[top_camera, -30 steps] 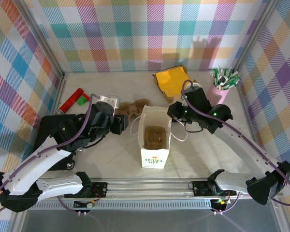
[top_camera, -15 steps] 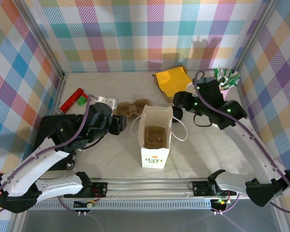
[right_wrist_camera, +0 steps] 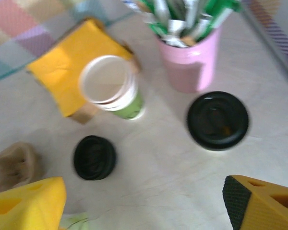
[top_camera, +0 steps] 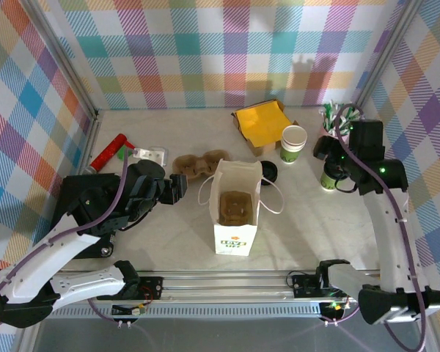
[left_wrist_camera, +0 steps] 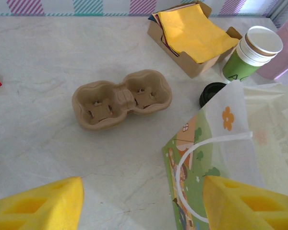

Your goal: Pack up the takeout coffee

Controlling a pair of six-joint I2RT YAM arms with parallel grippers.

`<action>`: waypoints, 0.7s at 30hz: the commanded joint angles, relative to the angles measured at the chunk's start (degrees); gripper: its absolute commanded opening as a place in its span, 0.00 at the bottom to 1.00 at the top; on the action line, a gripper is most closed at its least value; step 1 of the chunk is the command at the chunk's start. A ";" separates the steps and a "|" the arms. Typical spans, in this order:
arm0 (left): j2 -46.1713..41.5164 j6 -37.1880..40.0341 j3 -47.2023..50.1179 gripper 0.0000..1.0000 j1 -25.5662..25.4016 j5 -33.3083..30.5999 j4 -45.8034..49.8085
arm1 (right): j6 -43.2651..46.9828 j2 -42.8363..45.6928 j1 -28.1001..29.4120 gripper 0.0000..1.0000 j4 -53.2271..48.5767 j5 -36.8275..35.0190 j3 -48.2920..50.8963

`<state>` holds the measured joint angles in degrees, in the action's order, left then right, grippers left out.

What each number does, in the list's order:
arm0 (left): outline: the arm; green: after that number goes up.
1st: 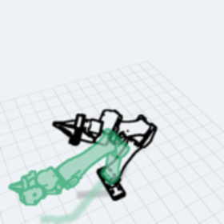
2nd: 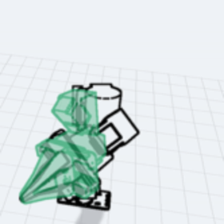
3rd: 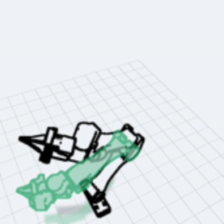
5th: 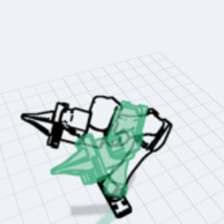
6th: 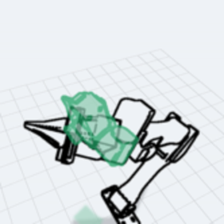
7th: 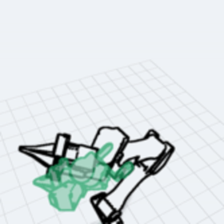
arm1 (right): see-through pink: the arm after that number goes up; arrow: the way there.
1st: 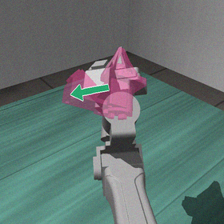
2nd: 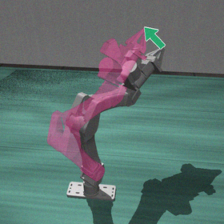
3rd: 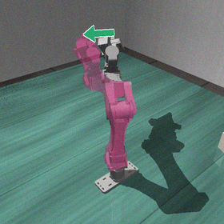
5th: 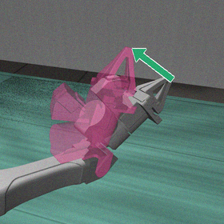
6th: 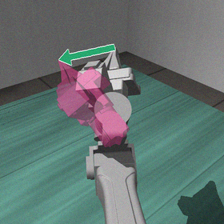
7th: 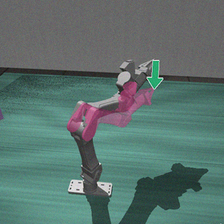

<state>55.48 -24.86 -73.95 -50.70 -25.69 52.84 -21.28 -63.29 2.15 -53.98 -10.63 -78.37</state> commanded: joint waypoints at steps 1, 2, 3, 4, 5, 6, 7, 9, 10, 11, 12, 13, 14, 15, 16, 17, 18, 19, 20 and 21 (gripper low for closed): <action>-0.47 -0.35 0.73 0.67 0.62 -1.55 0.12 | 4.50 -3.29 -5.74 0.88 -2.56 3.37 1.90; -0.31 -0.36 0.90 0.67 0.67 -1.45 0.01 | 5.11 -4.32 -7.46 0.88 -2.34 4.70 2.47; -0.12 -0.33 1.05 0.67 0.67 -1.38 -0.15 | 5.60 -5.45 -9.00 0.89 -1.98 6.05 3.12; 0.03 -0.36 1.14 0.67 0.69 -1.23 -0.27 | 6.20 -6.50 -10.24 0.89 -1.86 7.15 3.54; 0.21 -0.33 1.22 0.67 0.71 -0.96 -0.45 | 6.83 -7.71 -11.04 0.91 -1.54 7.50 3.92; 0.39 -0.31 1.19 0.67 0.75 -0.74 -0.54 | 7.77 -8.83 -11.80 0.92 -1.19 8.05 4.31; 0.58 -0.21 1.19 0.67 0.70 -0.55 -0.69 | 8.40 -9.80 -12.25 0.93 -0.91 8.36 4.41; 0.94 -0.21 1.20 0.67 0.75 -0.15 -0.81 | 9.84 -11.65 -13.02 0.94 0.36 9.56 4.76; 1.02 -0.19 1.26 0.67 0.73 0.01 -0.81 | 10.38 -12.37 -13.12 0.95 0.98 9.63 4.82; 1.12 -0.12 1.31 0.67 0.73 0.16 -0.82 | 10.91 -13.20 -13.16 0.96 1.59 9.62 4.84; 1.16 -0.10 1.47 0.67 0.76 0.28 -0.89 | 11.52 -14.20 -13.29 0.96 2.14 9.41 4.72; 1.04 0.00 1.62 0.68 0.76 0.42 -1.03 | 12.00 -15.13 -13.31 0.96 2.29 9.00 4.51; 0.95 0.02 1.77 0.68 0.75 0.53 -1.15 | 12.48 -16.26 -13.39 0.96 2.51 8.33 4.28; 0.86 0.03 2.04 0.68 0.70 0.59 -1.31 | 12.89 -17.33 -13.40 0.96 2.77 8.11 4.02; 0.78 0.07 2.28 0.68 0.71 0.56 -1.46 | 13.24 -18.32 -13.42 0.97 2.82 7.70 3.66; 0.72 -0.01 2.53 0.69 0.76 0.56 -1.65 | 13.43 -19.53 -13.42 0.96 2.81 7.27 3.26; 0.73 0.04 2.76 0.69 0.78 0.57 -1.77 | 13.79 -20.66 -13.41 0.95 2.63 6.96 2.77; 0.69 0.00 2.85 0.69 0.70 0.56 -1.86 | 13.96 -21.55 -13.45 0.95 2.37 6.57 2.38; 0.77 0.11 2.94 0.69 0.84 0.51 -1.86 | 14.10 -22.44 -13.40 0.94 2.08 6.01 1.97; 0.93 0.10 2.94 0.69 0.82 0.54 -1.87 | 14.43 -23.32 -13.50 0.92 2.03 5.89 1.78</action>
<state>56.66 -24.84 -71.44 -50.57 -25.30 52.14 -9.10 -85.01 -10.94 -52.01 -3.79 -74.39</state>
